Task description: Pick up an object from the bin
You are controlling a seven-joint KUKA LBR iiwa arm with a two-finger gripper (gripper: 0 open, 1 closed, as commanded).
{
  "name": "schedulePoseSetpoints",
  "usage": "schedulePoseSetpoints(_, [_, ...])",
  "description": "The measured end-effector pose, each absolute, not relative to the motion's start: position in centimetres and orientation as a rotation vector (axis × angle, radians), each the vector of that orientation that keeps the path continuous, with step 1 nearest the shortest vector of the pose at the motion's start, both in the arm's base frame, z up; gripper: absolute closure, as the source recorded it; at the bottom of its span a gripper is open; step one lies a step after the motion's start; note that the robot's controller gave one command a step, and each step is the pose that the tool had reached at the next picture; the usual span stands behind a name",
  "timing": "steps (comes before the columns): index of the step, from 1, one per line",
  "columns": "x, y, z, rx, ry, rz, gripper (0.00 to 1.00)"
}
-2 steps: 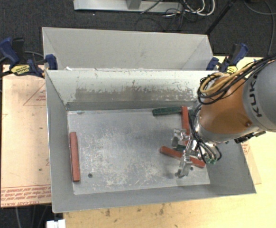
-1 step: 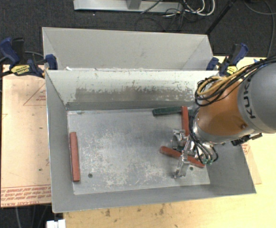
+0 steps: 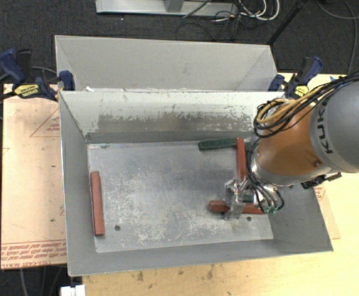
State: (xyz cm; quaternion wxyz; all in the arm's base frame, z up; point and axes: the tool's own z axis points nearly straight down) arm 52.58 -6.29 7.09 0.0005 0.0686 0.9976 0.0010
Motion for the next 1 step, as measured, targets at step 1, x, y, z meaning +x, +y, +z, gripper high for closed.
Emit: schedulePoseSetpoints(1, [52.95, -4.82, 20.39, 0.317, 3.115, 0.002, 1.00])
